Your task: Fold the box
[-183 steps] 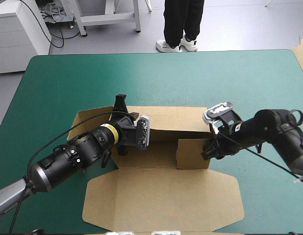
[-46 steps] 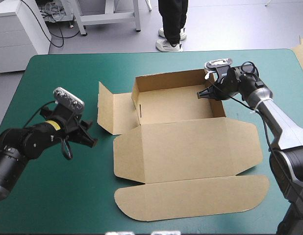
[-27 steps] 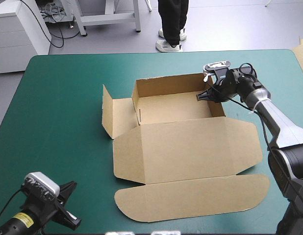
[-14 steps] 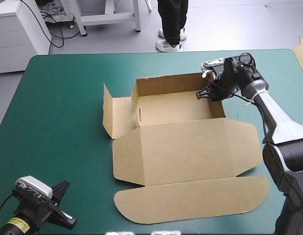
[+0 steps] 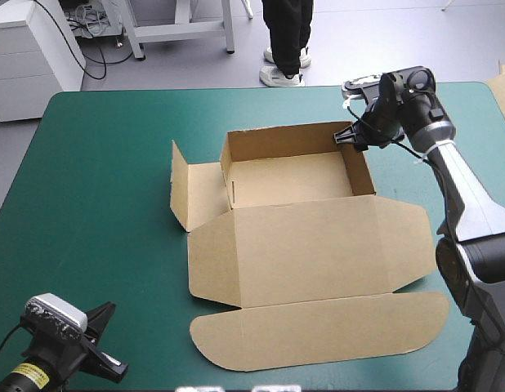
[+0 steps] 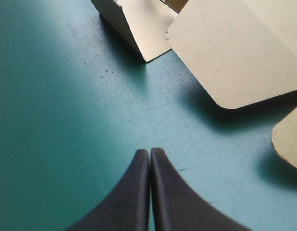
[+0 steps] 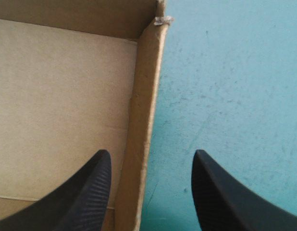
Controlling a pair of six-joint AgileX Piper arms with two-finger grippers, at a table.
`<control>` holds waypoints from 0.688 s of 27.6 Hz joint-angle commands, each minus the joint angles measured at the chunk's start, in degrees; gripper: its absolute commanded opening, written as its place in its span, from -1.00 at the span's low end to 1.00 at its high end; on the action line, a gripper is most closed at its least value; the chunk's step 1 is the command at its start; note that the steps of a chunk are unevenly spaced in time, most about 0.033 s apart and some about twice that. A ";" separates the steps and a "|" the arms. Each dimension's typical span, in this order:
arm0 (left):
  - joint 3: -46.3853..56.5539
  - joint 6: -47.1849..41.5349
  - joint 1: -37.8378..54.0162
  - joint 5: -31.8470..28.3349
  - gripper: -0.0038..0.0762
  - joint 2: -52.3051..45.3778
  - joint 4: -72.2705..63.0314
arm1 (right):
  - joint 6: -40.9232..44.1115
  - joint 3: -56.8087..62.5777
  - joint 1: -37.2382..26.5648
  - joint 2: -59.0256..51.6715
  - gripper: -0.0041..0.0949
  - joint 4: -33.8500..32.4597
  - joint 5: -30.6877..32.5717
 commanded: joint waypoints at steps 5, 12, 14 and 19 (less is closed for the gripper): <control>-1.43 -0.74 0.14 -3.73 -0.92 0.64 -0.71 | 2.30 -1.60 -0.01 5.82 -0.04 -0.33 0.30; -1.43 -0.74 0.14 -3.73 -0.92 0.64 -0.71 | 1.82 -1.85 -0.01 4.91 -0.93 -1.05 0.30; -1.43 -0.74 0.14 -3.73 -0.92 0.64 -0.71 | 1.82 -1.94 -0.01 3.70 -0.95 -1.30 0.30; -1.43 -0.74 0.14 -3.73 -0.92 0.64 -0.71 | 1.82 -1.94 -0.01 -1.55 -0.95 -1.77 0.30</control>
